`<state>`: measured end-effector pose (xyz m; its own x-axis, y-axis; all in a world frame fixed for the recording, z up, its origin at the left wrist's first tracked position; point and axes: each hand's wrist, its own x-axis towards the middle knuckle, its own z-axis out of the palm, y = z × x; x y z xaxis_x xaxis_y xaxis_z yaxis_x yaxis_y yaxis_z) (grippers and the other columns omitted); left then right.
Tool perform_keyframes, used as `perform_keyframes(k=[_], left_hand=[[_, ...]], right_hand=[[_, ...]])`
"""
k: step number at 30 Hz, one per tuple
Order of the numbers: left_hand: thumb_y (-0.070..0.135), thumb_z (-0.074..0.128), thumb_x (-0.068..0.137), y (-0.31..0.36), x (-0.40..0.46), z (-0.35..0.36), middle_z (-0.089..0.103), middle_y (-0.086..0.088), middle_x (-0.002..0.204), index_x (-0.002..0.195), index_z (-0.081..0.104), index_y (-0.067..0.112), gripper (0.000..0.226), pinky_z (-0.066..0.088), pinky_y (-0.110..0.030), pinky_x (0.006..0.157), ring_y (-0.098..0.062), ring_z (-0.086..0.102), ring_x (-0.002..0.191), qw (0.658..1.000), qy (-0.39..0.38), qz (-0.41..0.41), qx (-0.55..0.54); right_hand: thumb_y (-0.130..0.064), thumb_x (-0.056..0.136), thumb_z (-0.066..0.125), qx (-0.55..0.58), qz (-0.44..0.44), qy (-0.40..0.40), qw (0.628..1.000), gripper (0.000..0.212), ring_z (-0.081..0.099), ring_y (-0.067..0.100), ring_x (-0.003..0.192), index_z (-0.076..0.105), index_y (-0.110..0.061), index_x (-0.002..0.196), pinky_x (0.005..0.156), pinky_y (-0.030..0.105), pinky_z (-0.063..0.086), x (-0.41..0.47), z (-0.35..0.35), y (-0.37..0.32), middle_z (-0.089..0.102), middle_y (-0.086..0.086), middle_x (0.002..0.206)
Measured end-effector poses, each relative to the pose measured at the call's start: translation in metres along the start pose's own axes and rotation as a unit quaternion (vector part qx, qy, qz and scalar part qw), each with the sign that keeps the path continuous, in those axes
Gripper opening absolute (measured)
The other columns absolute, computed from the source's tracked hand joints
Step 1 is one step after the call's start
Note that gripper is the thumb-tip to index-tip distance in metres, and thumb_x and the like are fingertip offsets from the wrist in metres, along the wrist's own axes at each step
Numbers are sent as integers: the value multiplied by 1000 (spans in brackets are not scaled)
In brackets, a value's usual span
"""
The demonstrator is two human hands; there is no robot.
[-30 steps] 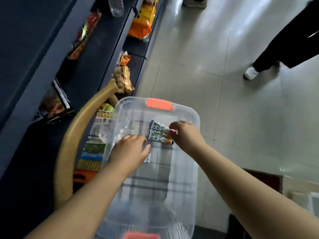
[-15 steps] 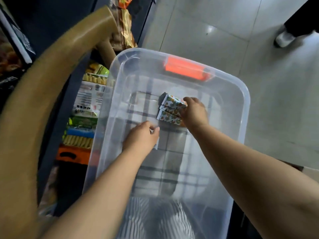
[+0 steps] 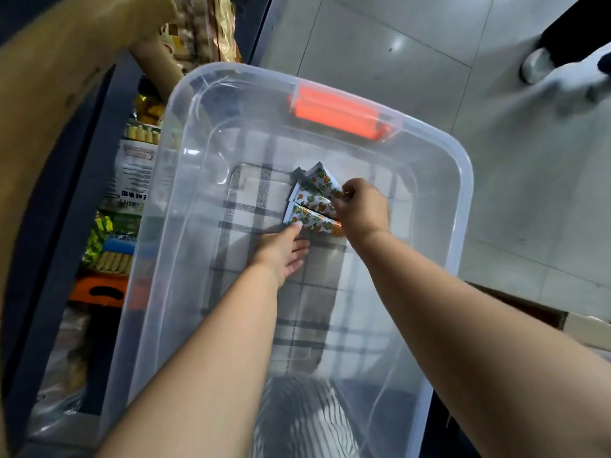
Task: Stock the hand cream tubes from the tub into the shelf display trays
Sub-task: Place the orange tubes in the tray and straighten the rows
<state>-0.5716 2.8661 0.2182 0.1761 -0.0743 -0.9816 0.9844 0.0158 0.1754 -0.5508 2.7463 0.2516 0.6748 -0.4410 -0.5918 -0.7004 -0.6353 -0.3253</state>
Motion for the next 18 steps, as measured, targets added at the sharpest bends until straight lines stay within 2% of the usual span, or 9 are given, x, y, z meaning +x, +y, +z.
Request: perform_keyframes(k=[2, 4, 6, 7, 8, 10, 13, 16, 18], left_hand=[[32, 52, 92, -3, 7, 8, 60, -1, 85, 92, 55, 15, 17, 40, -22, 63, -11, 54, 70, 999, -11, -19, -49], [31, 54, 92, -6, 11, 18, 58, -4, 102, 113, 55, 12, 29, 41, -21, 62, -14, 56, 85, 996, -16, -18, -86], [29, 53, 92, -7, 14, 31, 54, -6, 110, 122, 53, 9, 36, 43, -23, 67, -17, 54, 100, 992, -15, -4, -129], [27, 54, 91, -7, 16, 36, 55, -5, 109, 119, 55, 9, 33, 42, -24, 71, -17, 53, 103, 989, -14, 9, -150], [25, 55, 91, -7, 18, 40, 57, -4, 104, 110, 58, 11, 24, 42, -24, 71, -18, 53, 102, 986, -8, 24, -162], [22, 59, 88, -6, 22, 46, 59, -3, 88, 90, 57, 16, 6, 43, -21, 59, -19, 56, 90, 984, 22, 54, -168], [13, 62, 87, -9, 23, 48, 57, -1, 73, 76, 52, 15, 15, 44, -15, 45, -16, 53, 67, 976, 64, 119, -171], [11, 66, 83, -15, 20, 40, 60, -2, 75, 73, 57, 12, 13, 49, -26, 65, -20, 56, 78, 966, 85, 205, -134], [12, 67, 82, -15, 9, 33, 62, -2, 78, 86, 63, 6, 9, 51, -32, 78, -22, 59, 81, 963, 86, 230, -114]], right_hand=[[-13, 85, 53, 26, 8, 4, 1000, 25, 56, 33, 97, 61, -10, 109, 66, 25, 30, -8, -1, 4, 60, 18, 110], [-16, 85, 54, 46, 13, 5, 999, 26, 55, 30, 88, 63, -14, 109, 58, 18, 22, -18, -1, 8, 60, 17, 106], [-17, 84, 56, 81, 25, 17, 996, 22, 54, 24, 79, 65, -14, 104, 55, 20, 27, -26, -2, 10, 62, 10, 94], [-18, 83, 57, 112, 39, 27, 993, 19, 55, 22, 75, 65, -14, 100, 53, 18, 31, -28, -2, 11, 61, 6, 86], [-18, 82, 58, 147, 58, 34, 987, 15, 56, 21, 74, 64, -14, 95, 59, 20, 40, -29, -3, 11, 60, 3, 81], [-20, 80, 60, 222, 94, 39, 970, 12, 59, 23, 74, 58, -18, 92, 71, 33, 52, -31, -5, 10, 61, 2, 77], [-13, 79, 58, 308, 100, 40, 945, 30, 62, 25, 76, 50, -24, 106, 73, 42, 56, -36, -9, 7, 60, -3, 76], [-11, 83, 53, 346, 81, 5, 935, 44, 62, 24, 78, 42, -29, 121, 54, 29, 51, -44, -19, 6, 62, 2, 87], [-13, 85, 52, 382, 86, -9, 920, 40, 65, 26, 83, 41, -27, 121, 55, 28, 49, -48, -24, 6, 64, 7, 94]])
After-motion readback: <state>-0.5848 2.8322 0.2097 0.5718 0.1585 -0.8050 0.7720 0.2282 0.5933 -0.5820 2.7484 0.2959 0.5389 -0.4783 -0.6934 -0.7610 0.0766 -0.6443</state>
